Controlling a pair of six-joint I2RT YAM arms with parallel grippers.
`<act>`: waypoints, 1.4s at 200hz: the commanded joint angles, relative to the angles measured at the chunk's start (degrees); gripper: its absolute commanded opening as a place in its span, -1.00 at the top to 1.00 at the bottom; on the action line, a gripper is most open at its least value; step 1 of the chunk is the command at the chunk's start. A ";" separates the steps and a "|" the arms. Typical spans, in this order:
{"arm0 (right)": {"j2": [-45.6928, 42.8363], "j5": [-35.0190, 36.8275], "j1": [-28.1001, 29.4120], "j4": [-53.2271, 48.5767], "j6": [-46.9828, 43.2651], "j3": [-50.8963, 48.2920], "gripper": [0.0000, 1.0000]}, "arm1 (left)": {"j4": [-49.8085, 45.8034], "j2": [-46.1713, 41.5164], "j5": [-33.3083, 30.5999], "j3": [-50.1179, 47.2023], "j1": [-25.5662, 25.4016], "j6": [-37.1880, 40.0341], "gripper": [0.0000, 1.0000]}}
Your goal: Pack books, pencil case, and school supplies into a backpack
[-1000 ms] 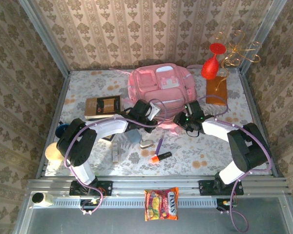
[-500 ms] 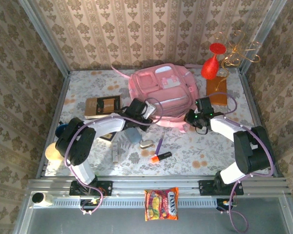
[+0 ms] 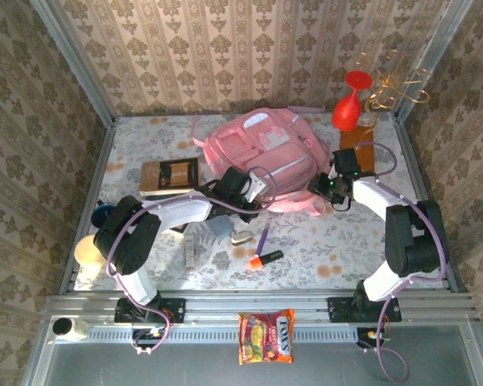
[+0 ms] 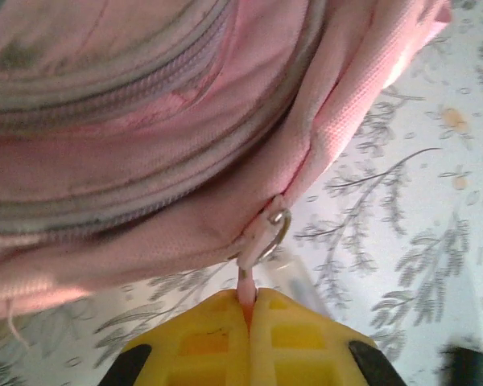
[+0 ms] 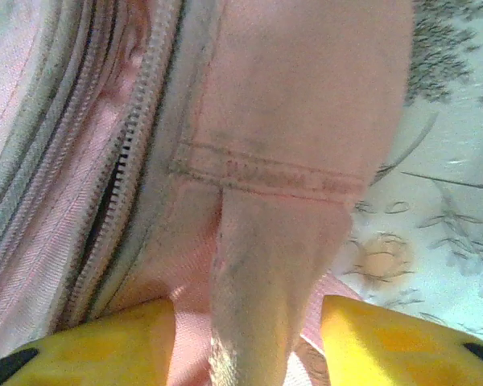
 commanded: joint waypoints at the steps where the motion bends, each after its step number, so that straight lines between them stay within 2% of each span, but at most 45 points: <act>1: -5.64 -0.36 -0.27 -1.89 0.50 -1.92 -0.27 | 2.39 1.28 3.48 3.27 -1.16 -1.67 1.00; 16: -8.07 -5.04 0.02 2.48 4.85 -6.72 -0.47 | 2.34 1.92 3.48 3.96 -1.38 -1.69 1.00; 38: -10.43 -8.04 2.15 9.49 10.71 -12.30 -0.64 | 2.20 2.49 3.30 4.60 -1.54 -1.64 1.00; 72: -10.43 -3.28 5.63 13.94 15.83 -16.15 -0.64 | 1.69 2.89 3.48 5.41 -1.81 -1.25 1.00; 91: -10.43 -0.33 5.74 16.97 17.98 -18.50 -0.45 | 1.32 2.71 3.35 5.32 -1.77 -0.99 1.00; 125: -10.43 5.37 4.36 16.09 14.88 -18.06 0.20 | 0.24 1.61 1.46 4.36 -1.50 0.27 1.00; 172: -12.39 6.06 0.37 12.26 8.90 -15.93 0.79 | -3.61 -1.14 -3.61 1.75 0.91 3.94 1.00; 229: -11.64 2.49 -2.15 7.78 2.97 -11.06 0.91 | -3.07 -2.56 -4.50 -1.88 6.44 3.35 1.00; 280: -9.19 -1.22 -2.17 8.32 2.99 -10.14 0.97 | -2.60 -1.69 -5.65 -2.64 9.64 4.52 1.00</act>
